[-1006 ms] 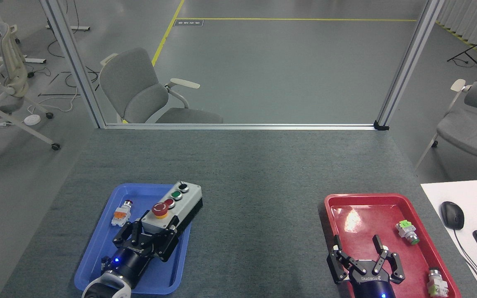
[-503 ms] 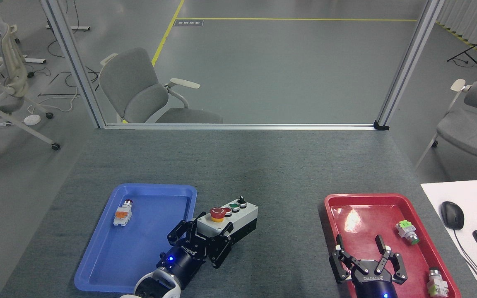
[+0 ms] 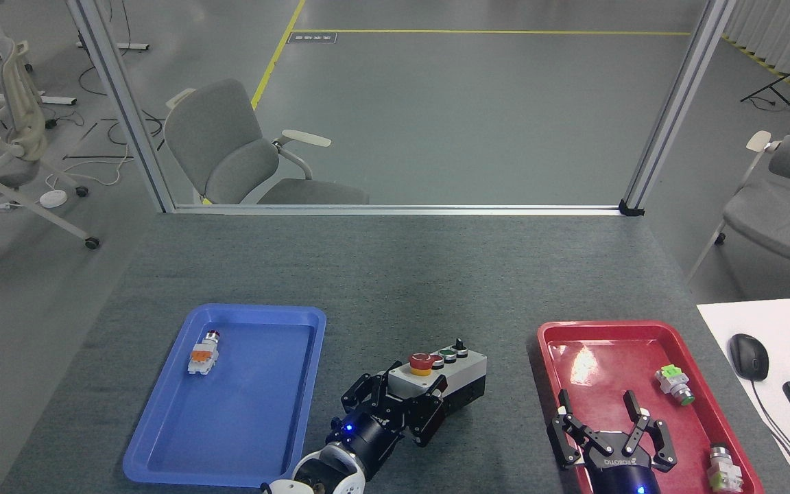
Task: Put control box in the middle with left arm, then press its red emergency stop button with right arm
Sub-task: 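Carry the control box out of the blue tray toward the table middle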
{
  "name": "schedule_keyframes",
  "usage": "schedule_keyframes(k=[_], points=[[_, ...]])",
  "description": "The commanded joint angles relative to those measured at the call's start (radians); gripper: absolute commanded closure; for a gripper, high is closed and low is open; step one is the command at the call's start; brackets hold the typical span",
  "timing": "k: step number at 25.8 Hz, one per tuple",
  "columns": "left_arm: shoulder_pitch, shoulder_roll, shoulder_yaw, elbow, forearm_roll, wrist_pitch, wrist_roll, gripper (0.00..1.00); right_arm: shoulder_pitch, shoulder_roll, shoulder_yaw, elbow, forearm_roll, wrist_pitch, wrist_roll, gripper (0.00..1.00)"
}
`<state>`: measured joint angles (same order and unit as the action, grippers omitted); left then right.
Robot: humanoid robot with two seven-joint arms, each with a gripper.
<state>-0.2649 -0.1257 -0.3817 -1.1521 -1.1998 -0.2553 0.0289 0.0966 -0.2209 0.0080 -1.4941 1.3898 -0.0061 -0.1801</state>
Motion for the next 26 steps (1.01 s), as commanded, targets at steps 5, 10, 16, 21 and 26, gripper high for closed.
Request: schedule_keyframes(k=[5, 10, 16, 21, 26], points=[[-0.129, -0.011, -0.034, 0.127, 0.036, 0.031, 0.043, 1.0, 0.0, -0.001, 0.0, 0.0, 0.0, -0.003, -0.001, 0.02], [-0.152, -0.011, -0.063, 0.183, 0.085, 0.028, 0.046, 1.0, 0.0, 0.0, 0.0, 0.0, 0.0, -0.003, -0.001, 0.02], [-0.152, -0.009, -0.118, 0.253, 0.085, 0.036, 0.117, 1.0, 0.0, 0.0, 0.0, 0.0, 0.0, -0.005, 0.001, 0.02], [-0.152, -0.009, -0.12, 0.265, 0.086, 0.027, 0.118, 1.0, 0.0, 0.003, 0.0, 0.0, 0.0, -0.005, -0.001, 0.02], [-0.151, 0.011, -0.114, 0.328, 0.083, -0.001, 0.143, 1.0, 0.0, 0.003, 0.001, 0.0, 0.0, -0.005, -0.001, 0.02]])
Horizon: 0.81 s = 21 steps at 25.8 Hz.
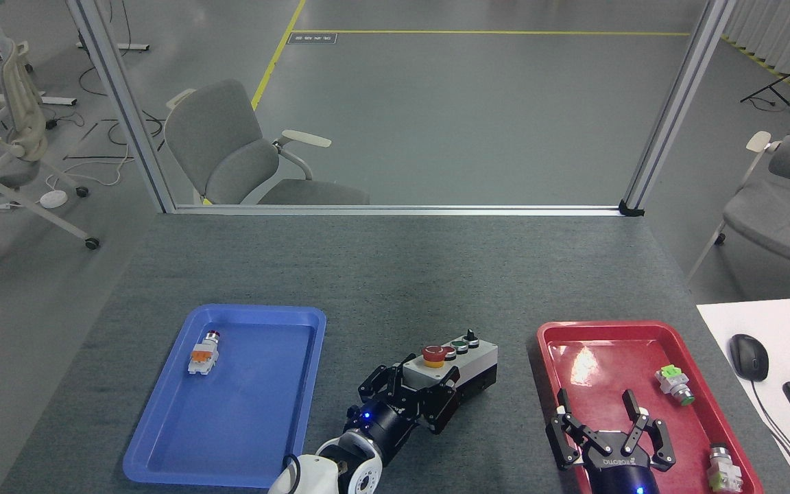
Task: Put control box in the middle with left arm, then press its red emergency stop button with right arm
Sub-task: 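Carry the control box out of the blue tray toward the table middle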
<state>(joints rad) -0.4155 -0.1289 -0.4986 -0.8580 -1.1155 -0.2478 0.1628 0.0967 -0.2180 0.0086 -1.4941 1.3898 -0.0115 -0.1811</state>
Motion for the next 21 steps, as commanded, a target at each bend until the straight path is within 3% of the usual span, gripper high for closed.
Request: schedule_keyframes(k=[1, 8, 17, 21], points=[[0.0, 0.022, 0.003, 0.05, -0.001, -0.028, 0.017, 1.0, 0.0, 0.0, 0.001, 0.0, 0.0, -0.001, 0.0, 0.02], [0.001, 0.066, 0.005, 0.125, -0.001, -0.067, 0.057, 1.0, 0.0, 0.003, 0.001, 0.0, 0.0, 0.001, 0.0, 0.02], [0.006, 0.063, 0.003, 0.113, -0.003, -0.07, 0.055, 0.96, 0.0, 0.011, 0.001, 0.0, 0.002, 0.001, -0.001, 0.02], [0.006, 0.063, 0.005, 0.113, -0.003, -0.087, 0.055, 0.83, 0.0, 0.014, 0.001, -0.003, 0.003, 0.001, -0.001, 0.02]])
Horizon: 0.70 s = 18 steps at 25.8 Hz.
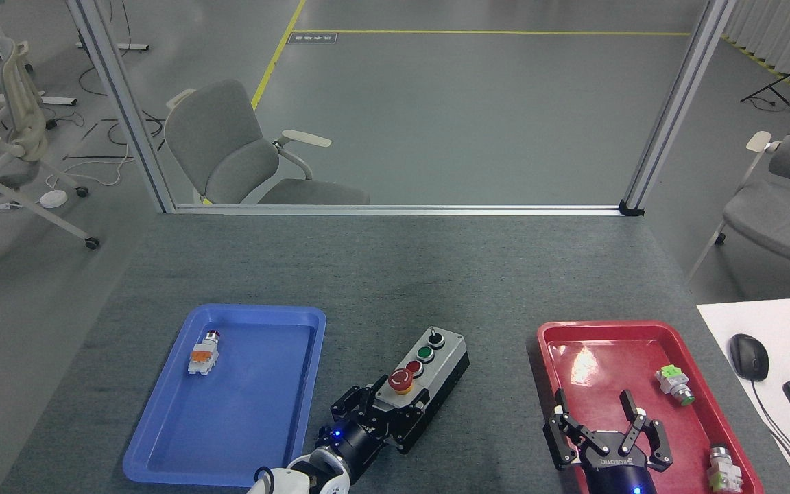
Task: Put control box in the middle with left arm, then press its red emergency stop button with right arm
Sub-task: 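Carry the control box out of the blue tray toward the table middle, then set the control box down between the trays and open the left gripper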
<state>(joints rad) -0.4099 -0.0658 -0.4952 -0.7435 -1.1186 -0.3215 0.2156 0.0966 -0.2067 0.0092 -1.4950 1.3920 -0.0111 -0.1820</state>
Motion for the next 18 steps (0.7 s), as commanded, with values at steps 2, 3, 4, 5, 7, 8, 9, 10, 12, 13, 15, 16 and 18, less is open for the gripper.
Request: schedule_keyframes(k=[2, 3, 4, 5, 7, 8, 9, 10, 12, 13, 15, 16, 18], points=[[0.0, -0.002, 0.003, -0.002, 0.002, -0.011, 0.002, 0.66, 0.0, 0.004, 0.0, -0.002, 0.001, -0.001, -0.001, 0.02], [0.0, -0.002, 0.003, -0.002, 0.002, -0.011, 0.002, 0.59, 0.0, 0.004, 0.002, -0.002, 0.001, -0.001, 0.001, 0.02], [0.0, -0.002, 0.003, -0.002, 0.002, -0.011, 0.002, 0.55, 0.0, 0.003, 0.002, -0.002, 0.001, -0.001, -0.001, 0.02], [0.0, -0.002, 0.003, -0.002, 0.002, -0.01, -0.001, 0.48, 0.0, 0.003, 0.002, -0.002, 0.001, -0.001, -0.001, 0.02], [-0.001, 0.0, 0.004, -0.005, 0.002, -0.011, -0.002, 0.36, 0.0, 0.003, 0.002, -0.002, 0.001, -0.001, -0.001, 0.02], [0.0, 0.0, 0.004, -0.016, 0.002, -0.011, -0.007, 0.35, 0.0, 0.004, 0.0, -0.002, 0.001, -0.001, -0.001, 0.02], [0.002, 0.0, 0.004, -0.03, 0.002, -0.011, -0.009, 0.33, 0.0, 0.009, 0.002, -0.002, 0.001, -0.001, -0.001, 0.02], [0.003, 0.0, 0.004, -0.04, 0.002, -0.008, -0.009, 0.23, 0.0, 0.01, 0.0, -0.002, 0.001, -0.001, -0.001, 0.02], [0.003, -0.002, 0.004, -0.05, 0.002, -0.001, -0.01, 0.01, 0.0, 0.01, 0.002, -0.002, 0.001, -0.001, -0.001, 0.02], [0.003, -0.002, 0.004, -0.056, 0.002, -0.001, -0.01, 0.01, 0.0, 0.009, 0.002, -0.002, 0.001, -0.001, -0.001, 0.02], [0.005, 0.0, 0.003, -0.07, 0.003, -0.002, -0.01, 0.01, 0.0, 0.009, 0.002, -0.002, 0.001, 0.0, -0.001, 0.02], [0.006, 0.0, 0.004, -0.076, 0.003, -0.005, -0.012, 0.01, 0.0, 0.009, 0.002, -0.002, 0.001, -0.001, -0.001, 0.02], [0.02, 0.0, 0.004, -0.089, 0.003, -0.008, -0.015, 0.01, 0.0, 0.012, 0.002, -0.002, 0.001, -0.001, -0.001, 0.02]])
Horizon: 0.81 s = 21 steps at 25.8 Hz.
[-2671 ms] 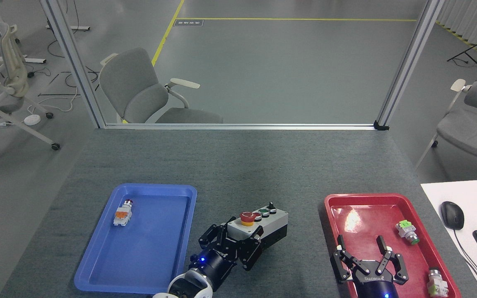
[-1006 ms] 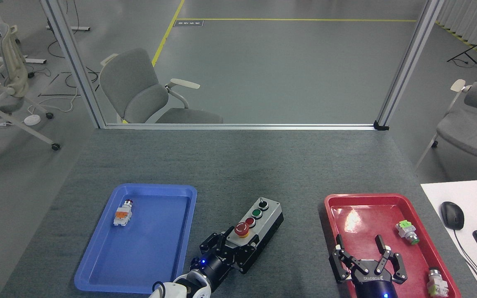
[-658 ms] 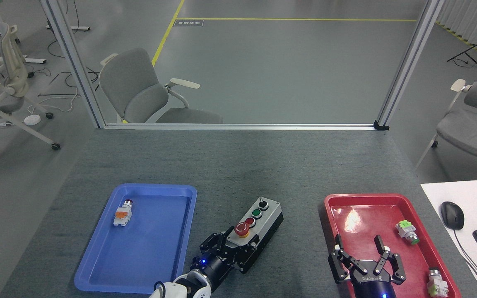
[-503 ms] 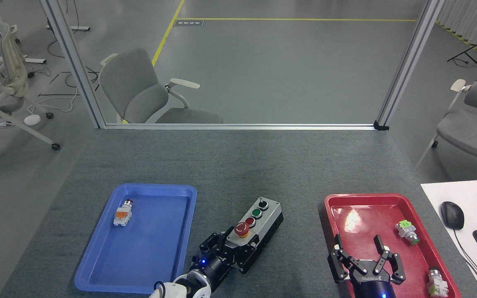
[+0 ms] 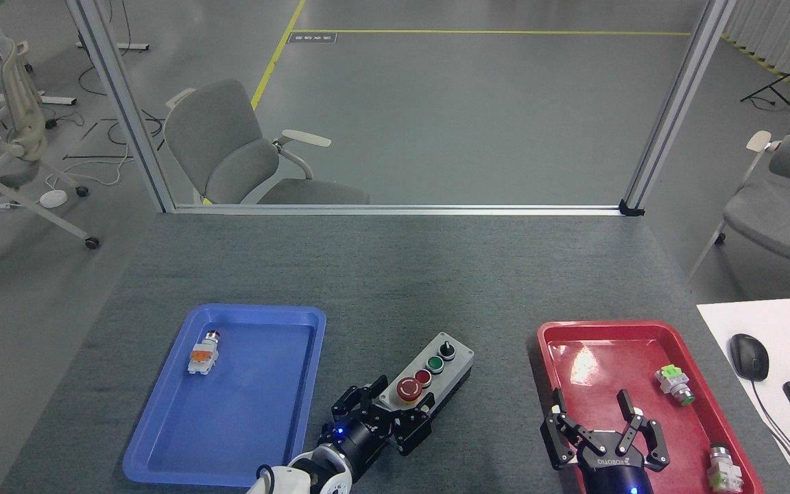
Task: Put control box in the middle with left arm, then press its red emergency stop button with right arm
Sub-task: 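Set the control box down between the trays and open the left gripper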
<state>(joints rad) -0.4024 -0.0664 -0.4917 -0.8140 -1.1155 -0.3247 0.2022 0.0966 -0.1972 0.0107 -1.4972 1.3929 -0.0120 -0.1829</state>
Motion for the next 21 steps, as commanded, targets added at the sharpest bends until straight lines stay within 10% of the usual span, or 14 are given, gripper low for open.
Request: schedule_keyframes(k=[1, 11, 21], points=[[0.023, 0.0, 0.001, -0.033, 0.0, -0.008, -0.001, 0.01, 0.0, 0.002, 0.0, 0.0, 0.0, 0.0, 0.0, 0.02], [0.203, 0.183, 0.012, -0.292, 0.002, -0.053, -0.004, 0.01, 0.0, 0.004, 0.002, 0.0, 0.0, 0.0, 0.0, 0.03], [0.214, 0.244, 0.294, -0.415, -0.001, -0.063, -0.004, 0.01, -0.006, 0.015, 0.026, 0.0, 0.0, 0.006, 0.002, 0.04]])
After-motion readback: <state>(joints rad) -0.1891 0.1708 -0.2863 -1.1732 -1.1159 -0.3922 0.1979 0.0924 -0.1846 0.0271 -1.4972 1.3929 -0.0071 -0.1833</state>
